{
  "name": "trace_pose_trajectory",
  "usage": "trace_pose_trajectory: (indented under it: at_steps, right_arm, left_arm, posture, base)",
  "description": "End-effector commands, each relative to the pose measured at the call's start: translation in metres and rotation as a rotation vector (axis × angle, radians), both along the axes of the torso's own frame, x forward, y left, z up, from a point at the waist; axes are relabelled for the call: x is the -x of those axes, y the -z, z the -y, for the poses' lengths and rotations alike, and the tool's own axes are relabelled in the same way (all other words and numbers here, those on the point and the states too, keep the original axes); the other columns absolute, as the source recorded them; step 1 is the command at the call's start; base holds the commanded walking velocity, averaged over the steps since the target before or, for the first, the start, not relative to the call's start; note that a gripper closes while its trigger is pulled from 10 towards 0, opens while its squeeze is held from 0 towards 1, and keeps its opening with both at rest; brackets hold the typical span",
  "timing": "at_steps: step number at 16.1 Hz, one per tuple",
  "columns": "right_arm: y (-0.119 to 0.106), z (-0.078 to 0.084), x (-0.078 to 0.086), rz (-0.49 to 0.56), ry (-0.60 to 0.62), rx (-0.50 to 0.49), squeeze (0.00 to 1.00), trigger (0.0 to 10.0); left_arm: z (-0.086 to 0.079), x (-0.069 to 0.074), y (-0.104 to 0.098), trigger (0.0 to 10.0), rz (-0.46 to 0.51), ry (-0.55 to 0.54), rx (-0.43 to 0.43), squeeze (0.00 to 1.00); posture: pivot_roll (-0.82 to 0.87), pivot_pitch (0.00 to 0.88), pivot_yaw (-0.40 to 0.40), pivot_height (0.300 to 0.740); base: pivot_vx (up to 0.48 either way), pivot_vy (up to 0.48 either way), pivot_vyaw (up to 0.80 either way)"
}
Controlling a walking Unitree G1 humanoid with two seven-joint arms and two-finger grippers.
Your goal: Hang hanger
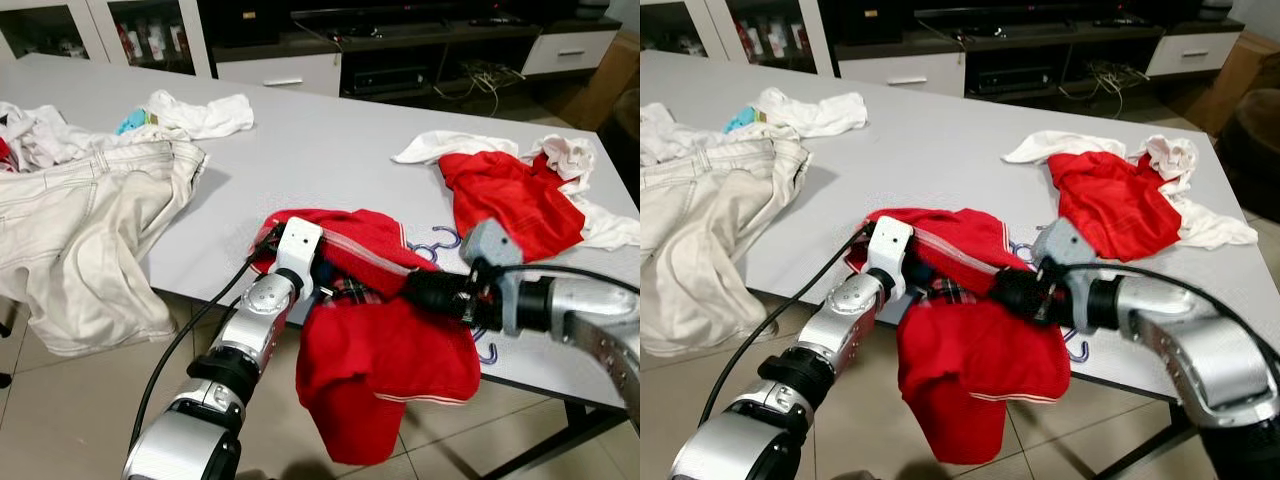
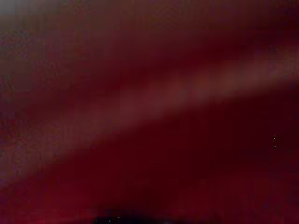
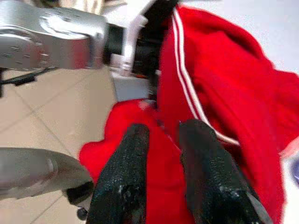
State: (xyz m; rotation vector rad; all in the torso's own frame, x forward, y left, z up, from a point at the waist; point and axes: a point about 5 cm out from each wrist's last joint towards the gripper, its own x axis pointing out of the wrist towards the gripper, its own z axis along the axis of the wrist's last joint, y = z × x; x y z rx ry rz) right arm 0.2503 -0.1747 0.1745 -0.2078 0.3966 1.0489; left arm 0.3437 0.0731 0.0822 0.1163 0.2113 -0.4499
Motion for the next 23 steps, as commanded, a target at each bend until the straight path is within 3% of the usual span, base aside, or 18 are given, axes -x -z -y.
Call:
trace_pose_trajectory:
  at_steps: [1, 4, 6, 10, 14, 19, 23]
  right_arm:
    - [0.004, -0.007, 0.009, -0.016, -0.069, -0.020, 0.00, 10.0]
    - [0.025, -0.015, 0.014, -0.061, -0.102, 0.023, 0.00, 10.0]
    - [0.036, -0.019, 0.004, -0.063, -0.046, 0.056, 0.00, 10.0]
    - [0.049, -0.012, -0.040, 0.047, 0.210, 0.227, 0.00, 10.0]
    - [0.050, -0.016, -0.057, 0.108, 0.245, 0.293, 0.00, 10.0]
    - [0.067, -0.029, -0.071, 0.119, 0.273, 0.322, 0.00, 10.0]
    - [0.076, -0.035, -0.081, 0.140, 0.303, 0.349, 0.00, 9.8]
  left_arm:
    - [-0.001, -0.002, -0.002, 8.0, 0.008, 0.003, -0.017, 0.00]
    - [-0.002, -0.002, -0.002, 8.0, 0.006, 0.003, -0.019, 0.00]
    - [-0.001, -0.003, -0.003, 8.1, 0.009, 0.005, -0.018, 0.00]
    - [-0.001, -0.003, -0.003, 8.8, 0.013, -0.001, -0.018, 0.00]
    - [-0.002, -0.003, -0.003, 10.0, 0.013, -0.008, -0.018, 0.00]
    - [0.000, -0.007, -0.012, 10.0, 0.048, -0.016, 0.007, 0.00]
    - [0.003, -0.007, -0.023, 10.0, 0.092, 0.017, 0.090, 0.00]
  posture:
    - [-0.10, 0.000, 0.009, 0.740]
    - [-0.10, 0.000, 0.012, 0.740]
    - [-0.10, 0.000, 0.012, 0.740]
    - [-0.09, 0.000, 0.005, 0.740]
    - [-0.09, 0.000, 0.004, 0.740]
    - [-0.09, 0.000, 0.006, 0.740]
    - [-0.07, 0.000, 0.003, 0.740]
  base:
    - [0.000, 0.000, 0.00]
    - [0.000, 0.000, 0.00]
    - [0.000, 0.000, 0.00]
    - [0.000, 0.000, 0.00]
    - [0.000, 0.000, 0.00]
    - [0.000, 0.000, 0.00]
    - [0.000, 0.000, 0.00]
